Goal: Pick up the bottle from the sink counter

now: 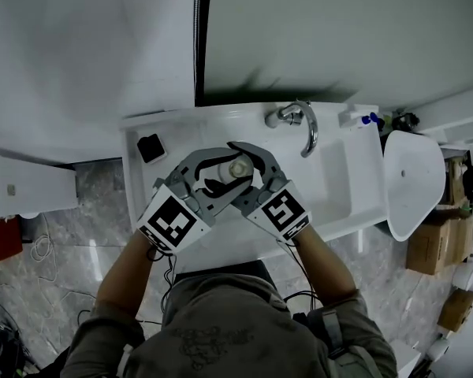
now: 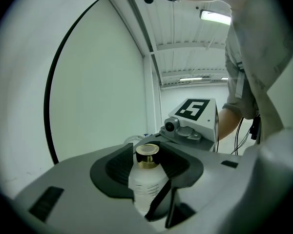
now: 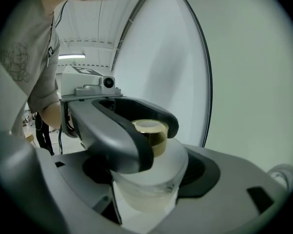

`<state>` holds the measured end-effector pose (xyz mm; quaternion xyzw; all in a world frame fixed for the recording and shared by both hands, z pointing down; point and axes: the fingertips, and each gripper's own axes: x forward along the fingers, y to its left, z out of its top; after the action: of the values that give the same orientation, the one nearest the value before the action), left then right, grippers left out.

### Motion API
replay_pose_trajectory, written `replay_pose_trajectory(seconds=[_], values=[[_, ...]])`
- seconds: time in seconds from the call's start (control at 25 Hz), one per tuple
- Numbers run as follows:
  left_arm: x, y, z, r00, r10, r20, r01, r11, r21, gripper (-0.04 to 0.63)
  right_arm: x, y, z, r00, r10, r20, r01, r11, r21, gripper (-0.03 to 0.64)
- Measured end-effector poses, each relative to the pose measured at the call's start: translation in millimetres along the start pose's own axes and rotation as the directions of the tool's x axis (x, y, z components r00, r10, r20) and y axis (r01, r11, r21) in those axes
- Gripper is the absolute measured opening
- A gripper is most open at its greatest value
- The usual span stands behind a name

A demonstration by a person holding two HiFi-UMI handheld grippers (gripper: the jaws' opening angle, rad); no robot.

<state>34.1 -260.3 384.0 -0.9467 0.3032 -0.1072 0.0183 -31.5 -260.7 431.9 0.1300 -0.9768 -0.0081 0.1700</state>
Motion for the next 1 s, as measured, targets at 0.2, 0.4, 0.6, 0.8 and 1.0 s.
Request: replay_pose_trajectory(seconds=[0.2, 0.4, 0.6, 0.8, 1.0], values=[[-13, -16, 39, 0.999, 0.01, 0.04, -0.012, 0.999, 0.038, 0.167, -23, 11, 31, 1.0, -0.017, -0.009, 0.017, 1.0, -0.022, 0.33], [-29, -30, 78, 0.996, 0.028, 0.079, -0.033, 0.998, 0.06, 0.158, -45, 23, 65, 0.999, -0.047, -0.014, 0.047, 0.998, -0.042, 0.33], [-39, -41, 116, 0.996, 0.015, 0.089, -0.02, 0.999, 0.051, 0.156, -65, 30, 97, 0.996, -0.085, 0.001, 0.085, 0.996, -0.035, 0.33], [-50, -49, 148, 0.995, -0.009, 0.103, 0.0, 0.996, 0.091, 0.156, -81, 37, 126, 0.994, -0.106, 0.006, 0.106, 0.993, -0.05, 0.33], [-59, -53, 166, 0.993, -0.026, 0.111, 0.009, 0.988, 0.156, 0.156, -88, 42, 145, 0.994, -0.108, 0.022, 0.109, 0.99, -0.085, 0.33]])
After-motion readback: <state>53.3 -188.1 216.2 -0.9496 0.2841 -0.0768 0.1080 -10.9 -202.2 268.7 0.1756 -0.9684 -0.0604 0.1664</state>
